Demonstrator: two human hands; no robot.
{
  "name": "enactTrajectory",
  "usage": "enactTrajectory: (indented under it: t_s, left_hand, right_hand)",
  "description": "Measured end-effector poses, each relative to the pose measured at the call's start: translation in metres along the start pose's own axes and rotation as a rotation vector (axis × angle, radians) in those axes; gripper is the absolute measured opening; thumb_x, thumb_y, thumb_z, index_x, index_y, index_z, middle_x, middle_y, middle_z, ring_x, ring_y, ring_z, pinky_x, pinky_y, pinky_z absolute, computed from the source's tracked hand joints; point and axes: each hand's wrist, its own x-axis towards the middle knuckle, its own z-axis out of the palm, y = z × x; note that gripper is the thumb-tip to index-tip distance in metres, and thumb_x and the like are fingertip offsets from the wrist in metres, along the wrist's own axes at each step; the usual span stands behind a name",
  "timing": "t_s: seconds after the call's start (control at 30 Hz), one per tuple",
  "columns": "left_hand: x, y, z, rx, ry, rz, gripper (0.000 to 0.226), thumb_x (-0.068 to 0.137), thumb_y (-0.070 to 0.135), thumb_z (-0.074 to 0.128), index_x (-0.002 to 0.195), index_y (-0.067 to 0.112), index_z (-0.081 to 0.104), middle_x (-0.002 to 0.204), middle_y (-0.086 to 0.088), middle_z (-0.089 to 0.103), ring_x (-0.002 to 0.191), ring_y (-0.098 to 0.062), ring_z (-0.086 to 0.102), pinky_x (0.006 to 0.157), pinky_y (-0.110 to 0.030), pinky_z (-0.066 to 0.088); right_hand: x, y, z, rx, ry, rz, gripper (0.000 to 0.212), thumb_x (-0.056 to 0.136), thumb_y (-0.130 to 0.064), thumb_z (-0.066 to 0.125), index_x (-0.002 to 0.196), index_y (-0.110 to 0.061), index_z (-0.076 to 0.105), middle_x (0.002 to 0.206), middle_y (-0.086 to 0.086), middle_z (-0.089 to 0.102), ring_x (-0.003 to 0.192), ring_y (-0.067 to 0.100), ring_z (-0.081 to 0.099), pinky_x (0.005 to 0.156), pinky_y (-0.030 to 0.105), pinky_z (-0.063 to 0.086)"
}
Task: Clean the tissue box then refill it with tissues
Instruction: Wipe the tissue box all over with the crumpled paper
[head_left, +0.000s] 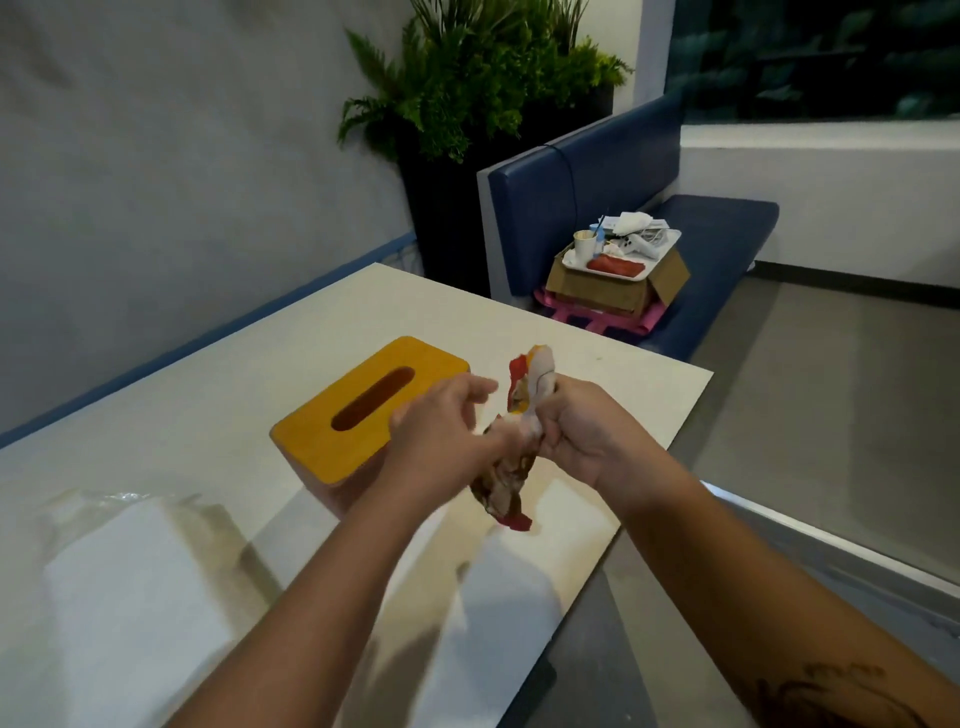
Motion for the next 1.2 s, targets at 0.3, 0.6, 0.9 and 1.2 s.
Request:
enactTrajectory:
  t_s: [0.3,0.6,0.9,1.2]
  left_hand:
    - [0.024,0.076,0.098,-0.089,-0.042,0.005,0.027,0.080,0.015,0.063,0.105,0.020,0.055,0.092,0.000,0.063,0.082,-0.016,0.059,0.065,-0.028,0.046]
    - [0.063,0.091,0.165,-0.936,0.156,-0.208,0.019,0.092,0.013,0.052,0.107,0.015,0.062,0.104,-0.014,0.070,0.099,-0.030,0.066,0.087,-0.046,0.052]
    - [0.110,0.075,0.185,-1.087,0.432,-0.384,0.015,0.096,0.024,0.048,0.095,0.020,0.063,0.095,-0.005,0.067,0.091,-0.021,0.063,0.071,-0.031,0.048]
    - [0.151,0.020,0.194,-0.297,0.450,-0.507,0.029,0.088,0.024,0.057,0.109,0.005,0.060,0.102,-0.013,0.068,0.091,-0.029,0.063,0.071,-0.030,0.044]
  right_hand:
    - [0.001,-0.031,-0.102,-0.266,-0.095,-0.074,0.029,0.080,0.013,0.057,0.095,-0.010,0.065,0.084,0.003,0.064,0.083,0.020,0.062,0.068,0.032,0.054]
    - [0.039,-0.044,-0.190,-0.561,-0.014,-0.074,0.058,0.088,-0.036,0.061,0.141,-0.022,0.041,0.136,0.004,0.049,0.108,0.014,0.051,0.082,0.025,0.045]
    - [0.096,-0.047,-0.183,-0.623,-0.076,-0.185,0.024,0.094,-0.020,0.050,0.116,-0.011,0.054,0.106,0.004,0.060,0.094,0.018,0.056,0.071,0.027,0.047]
    - [0.159,-0.019,-0.171,-1.005,-0.123,-0.231,0.032,0.093,-0.008,0.042,0.124,-0.015,0.048,0.121,0.010,0.060,0.100,0.024,0.056,0.081,0.035,0.049]
